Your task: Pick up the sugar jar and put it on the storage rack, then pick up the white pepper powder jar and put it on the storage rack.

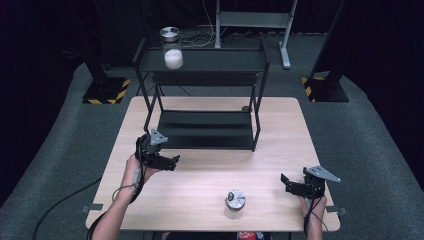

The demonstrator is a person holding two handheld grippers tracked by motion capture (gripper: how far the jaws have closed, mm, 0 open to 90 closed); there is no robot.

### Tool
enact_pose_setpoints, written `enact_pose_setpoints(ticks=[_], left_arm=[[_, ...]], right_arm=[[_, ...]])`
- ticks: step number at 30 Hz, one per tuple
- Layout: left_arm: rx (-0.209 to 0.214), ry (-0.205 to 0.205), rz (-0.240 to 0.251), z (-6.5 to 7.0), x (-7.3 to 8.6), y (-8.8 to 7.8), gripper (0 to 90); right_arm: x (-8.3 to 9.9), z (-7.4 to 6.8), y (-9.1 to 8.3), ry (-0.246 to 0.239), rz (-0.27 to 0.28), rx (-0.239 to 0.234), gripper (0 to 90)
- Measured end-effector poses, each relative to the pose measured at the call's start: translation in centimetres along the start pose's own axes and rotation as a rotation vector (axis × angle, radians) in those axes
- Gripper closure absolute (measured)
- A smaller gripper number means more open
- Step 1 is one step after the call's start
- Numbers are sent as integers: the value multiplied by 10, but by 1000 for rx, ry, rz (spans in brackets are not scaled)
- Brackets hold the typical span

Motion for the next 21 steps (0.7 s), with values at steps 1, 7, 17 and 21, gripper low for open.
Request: enact_pose_setpoints(ticks=[1, 7, 17, 21], left_arm=[[3, 0, 1, 0, 0, 0, 11], [9, -20, 9, 1, 5, 2, 11], [9, -120, 12, -2, 42, 11, 11], [-10, -172, -1, -1, 67, 23, 8]], right_arm=[[0, 0, 0, 0, -1, 0, 0], [0, 0, 0, 2, 0, -1, 0], [-1, -1, 0, -7, -5, 5, 0], [-1, -2, 0, -14, -2, 12, 0]])
Point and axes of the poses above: each handheld gripper's, and its own axes: y roughly forward along the jaws, x roughly out of its underside, z roughly to its right, the point moved 8 cm from there along y, roughly forward along the jaws, and after that the axes turned 15 degrees about x, right-handed, at the moved point
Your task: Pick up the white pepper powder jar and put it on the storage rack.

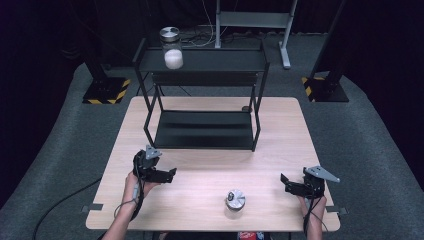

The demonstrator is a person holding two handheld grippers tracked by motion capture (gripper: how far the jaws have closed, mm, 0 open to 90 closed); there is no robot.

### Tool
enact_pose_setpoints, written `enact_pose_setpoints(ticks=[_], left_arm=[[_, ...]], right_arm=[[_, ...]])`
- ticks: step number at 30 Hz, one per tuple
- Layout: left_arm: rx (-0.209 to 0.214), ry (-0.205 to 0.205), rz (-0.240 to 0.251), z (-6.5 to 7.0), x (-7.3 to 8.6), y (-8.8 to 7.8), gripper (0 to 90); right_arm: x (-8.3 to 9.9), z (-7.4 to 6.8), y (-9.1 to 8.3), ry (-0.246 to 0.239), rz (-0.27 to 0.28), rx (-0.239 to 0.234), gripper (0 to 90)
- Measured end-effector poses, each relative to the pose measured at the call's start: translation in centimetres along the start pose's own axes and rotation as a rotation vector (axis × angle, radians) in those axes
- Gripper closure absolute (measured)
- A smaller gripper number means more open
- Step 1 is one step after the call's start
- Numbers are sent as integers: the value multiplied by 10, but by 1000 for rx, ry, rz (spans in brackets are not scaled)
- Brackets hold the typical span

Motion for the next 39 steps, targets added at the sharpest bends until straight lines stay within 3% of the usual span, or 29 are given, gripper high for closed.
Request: enact_pose_setpoints(ticks=[5, 7, 12, 15, 21, 24, 33, 39], left_arm=[[-4, -67, -7, -3, 23, 14, 5], [-17, -71, -10, -2, 29, 18, 3], [-3, -105, -5, -5, 36, 25, 2], [-3, -112, -7, -4, 41, 30, 2], [-40, -79, 18, 2, 47, 34, 0], [-41, -79, 19, 2, 47, 34, 0], [-42, -79, 19, 2, 48, 34, 0], [-42, -79, 19, 2, 48, 34, 0]], right_arm=[[0, -2, 0, -11, -2, 9, 0], [-1, -3, -1, -17, -4, 10, 0], [-1, -9, -3, -46, -19, 31, 0], [0, -12, -5, -44, -18, 27, 0], [9, -20, -23, -22, -7, -17, 0], [16, -30, -37, -16, 6, -52, 0], [31, -68, -83, -79, 34, -121, 0], [38, -92, -98, -134, 32, -172, 0]])
Point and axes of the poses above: each handheld gripper's, and its own axes: y roughly forward along the jaws, x roughly out of its underside, z roughly to its right, the point moved 8 cm from there along y, roughly forward along the jaws, and after that the axes turned 15 degrees about x, right-handed, at the moved point
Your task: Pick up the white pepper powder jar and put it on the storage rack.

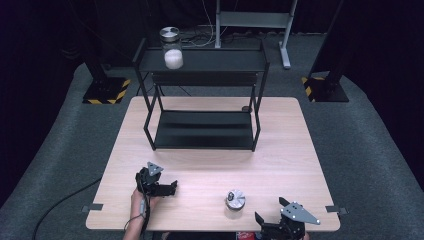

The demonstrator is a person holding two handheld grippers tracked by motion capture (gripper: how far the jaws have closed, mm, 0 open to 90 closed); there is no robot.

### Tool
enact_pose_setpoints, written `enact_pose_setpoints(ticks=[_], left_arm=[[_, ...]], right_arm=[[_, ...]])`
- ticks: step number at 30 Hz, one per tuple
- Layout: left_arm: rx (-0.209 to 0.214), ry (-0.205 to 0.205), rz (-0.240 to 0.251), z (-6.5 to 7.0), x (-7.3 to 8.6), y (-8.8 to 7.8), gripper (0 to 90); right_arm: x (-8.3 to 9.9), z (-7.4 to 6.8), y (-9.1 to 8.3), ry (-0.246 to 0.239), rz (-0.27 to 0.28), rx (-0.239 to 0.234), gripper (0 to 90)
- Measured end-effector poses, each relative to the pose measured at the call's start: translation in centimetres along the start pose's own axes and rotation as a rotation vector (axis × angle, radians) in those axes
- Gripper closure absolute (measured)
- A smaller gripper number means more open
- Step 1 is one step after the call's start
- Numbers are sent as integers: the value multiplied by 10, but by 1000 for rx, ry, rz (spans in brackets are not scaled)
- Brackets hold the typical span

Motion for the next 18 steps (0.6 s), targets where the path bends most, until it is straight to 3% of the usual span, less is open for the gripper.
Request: enact_pose_setpoints(ticks=[5, 11, 14, 18], left_arm=[[0, 0, 0, 0, 0, 0, 0], [0, 0, 0, 0, 0, 0, 0], [0, 0, 0, 0, 0, 0, 0], [0, 0, 0, 0, 0, 0, 0]], right_arm=[[-6, -18, 5, -68, -19, -51, 0], [-9, -39, 15, -110, -25, -118, 0], [-13, -50, 22, -145, -20, -125, 0], [-18, -59, 31, -158, -13, -145, 0]])
Point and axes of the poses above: each handheld gripper's, and its own axes: y roughly forward along the jaws, x roughly out of its underside, z roughly to its right, the point moved 8 cm from there along y, roughly forward along the jaws, and after that the axes turned 15 degrees about x, right-handed, at the moved point
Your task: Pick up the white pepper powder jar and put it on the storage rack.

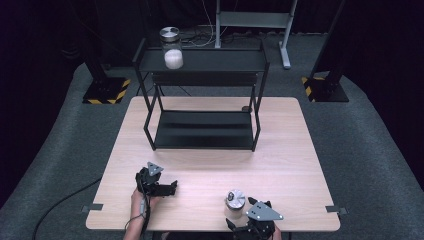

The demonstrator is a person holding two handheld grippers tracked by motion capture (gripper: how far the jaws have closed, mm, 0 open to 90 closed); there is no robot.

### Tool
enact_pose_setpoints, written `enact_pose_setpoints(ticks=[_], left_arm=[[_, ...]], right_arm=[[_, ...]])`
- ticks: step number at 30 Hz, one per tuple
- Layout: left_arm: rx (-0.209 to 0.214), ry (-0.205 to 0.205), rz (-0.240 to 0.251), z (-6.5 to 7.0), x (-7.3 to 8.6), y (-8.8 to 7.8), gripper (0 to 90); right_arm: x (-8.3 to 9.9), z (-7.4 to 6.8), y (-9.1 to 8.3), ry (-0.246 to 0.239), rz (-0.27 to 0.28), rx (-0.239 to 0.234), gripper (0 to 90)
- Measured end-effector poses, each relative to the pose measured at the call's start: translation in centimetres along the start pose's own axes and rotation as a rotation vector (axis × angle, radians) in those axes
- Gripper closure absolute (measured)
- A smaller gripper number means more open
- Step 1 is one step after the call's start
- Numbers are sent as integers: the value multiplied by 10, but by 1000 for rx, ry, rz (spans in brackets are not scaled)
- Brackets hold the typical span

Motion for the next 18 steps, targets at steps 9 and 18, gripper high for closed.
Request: enact_pose_setpoints(ticks=[9, 18], left_arm=[[0, 0, -1, 0, 0, 0, 0], [0, 0, 0, 0, 0, 0, 0]], right_arm=[[-5, -10, 24, -28, -1, -7, 0], [-2, -10, 28, -13, 30, -8, 139]])
Point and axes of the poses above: each handheld gripper's, and its own axes: y roughly forward along the jaws, x roughly out of its underside, z roughly to its right, the point moved 8 cm from there along y, roughly forward along the jaws, and after that the axes turned 15 degrees about x, right-handed, at the moved point
